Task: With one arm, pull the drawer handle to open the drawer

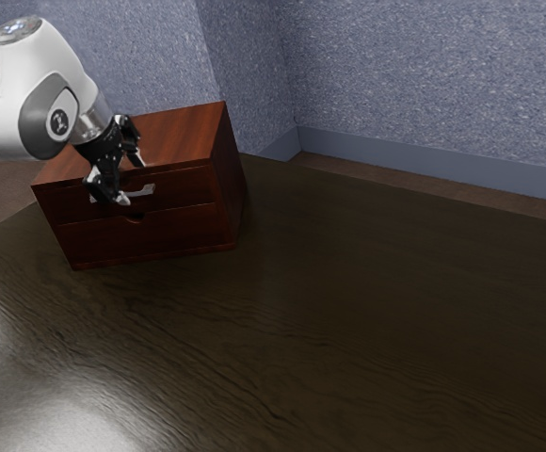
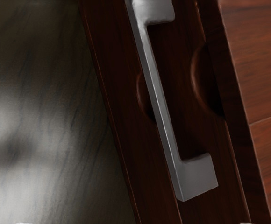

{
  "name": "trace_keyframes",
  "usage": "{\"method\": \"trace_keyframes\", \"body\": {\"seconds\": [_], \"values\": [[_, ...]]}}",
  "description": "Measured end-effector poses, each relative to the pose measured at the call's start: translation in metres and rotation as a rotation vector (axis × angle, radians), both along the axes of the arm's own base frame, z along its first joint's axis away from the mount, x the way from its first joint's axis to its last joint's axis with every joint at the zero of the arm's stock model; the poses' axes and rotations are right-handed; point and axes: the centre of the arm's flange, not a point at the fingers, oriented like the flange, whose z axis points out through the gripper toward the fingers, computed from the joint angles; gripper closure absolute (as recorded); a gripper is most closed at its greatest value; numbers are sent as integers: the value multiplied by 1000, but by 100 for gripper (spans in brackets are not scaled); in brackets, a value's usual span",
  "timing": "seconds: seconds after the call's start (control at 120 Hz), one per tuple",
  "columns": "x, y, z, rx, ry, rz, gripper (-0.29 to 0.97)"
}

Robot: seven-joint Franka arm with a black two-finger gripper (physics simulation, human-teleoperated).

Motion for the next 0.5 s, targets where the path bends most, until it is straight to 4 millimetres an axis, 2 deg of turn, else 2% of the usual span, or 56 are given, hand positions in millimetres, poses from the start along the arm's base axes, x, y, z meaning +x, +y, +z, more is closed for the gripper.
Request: {"method": "trace_keyframes", "body": {"seconds": [0.192, 0.358, 0.5], "values": [[-5, 12, -6, -9, -5, 27, 18], [-12, 31, -10, -14, -8, 63, 25], [-9, 35, -18, -16, -7, 69, 34]]}}
